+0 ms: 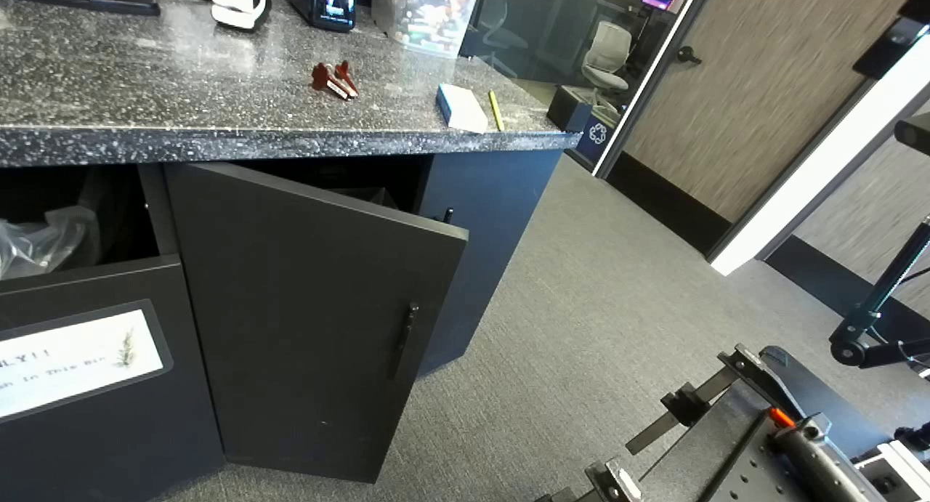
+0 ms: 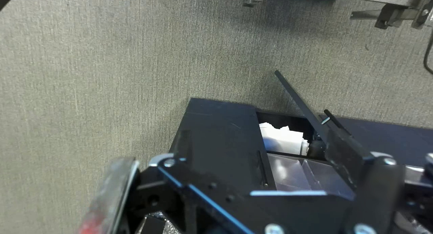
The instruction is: Move the black box to the left
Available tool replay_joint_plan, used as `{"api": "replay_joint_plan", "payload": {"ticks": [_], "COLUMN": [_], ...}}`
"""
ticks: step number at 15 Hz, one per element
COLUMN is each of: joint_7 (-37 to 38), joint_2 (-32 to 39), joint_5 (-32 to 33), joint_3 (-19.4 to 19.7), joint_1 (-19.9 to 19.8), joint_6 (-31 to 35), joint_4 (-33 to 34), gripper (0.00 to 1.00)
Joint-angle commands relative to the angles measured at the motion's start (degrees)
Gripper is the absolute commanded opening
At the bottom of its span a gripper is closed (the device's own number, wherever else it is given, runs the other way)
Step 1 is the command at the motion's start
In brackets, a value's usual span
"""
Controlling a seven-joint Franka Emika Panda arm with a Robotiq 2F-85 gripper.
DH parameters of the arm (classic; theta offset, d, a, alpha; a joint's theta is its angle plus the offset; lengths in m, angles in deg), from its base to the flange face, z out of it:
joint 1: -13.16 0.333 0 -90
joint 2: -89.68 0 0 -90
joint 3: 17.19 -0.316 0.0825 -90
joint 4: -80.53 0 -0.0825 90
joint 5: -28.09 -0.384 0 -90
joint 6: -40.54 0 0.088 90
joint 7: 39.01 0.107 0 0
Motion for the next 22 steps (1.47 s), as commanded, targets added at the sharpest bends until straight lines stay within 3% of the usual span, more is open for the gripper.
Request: {"api": "replay_joint_plan", "payload": {"ticks": [1, 3, 10, 17, 22], "joint_7": [-3.6, -5.9, -3.0, 2.9, 9.9], "joint_2": [13.5, 19.6, 39.9, 56.3, 66.0], "joint_5": [-3.6, -5.5, -6.7, -12.6, -13.9], "joint_3": [1.1, 1.0, -1.2, -4.5, -6.0], "joint_1": [-0.5, -1.5, -7.9, -14.0, -13.8], "joint_6": [0.5, -0.6, -2.4, -5.5, -7.8], "joint_4": [11.9, 18.1, 41.4, 62.7, 76.5], "gripper": [1.0, 1.0, 1.0, 1.0, 1.0]}}
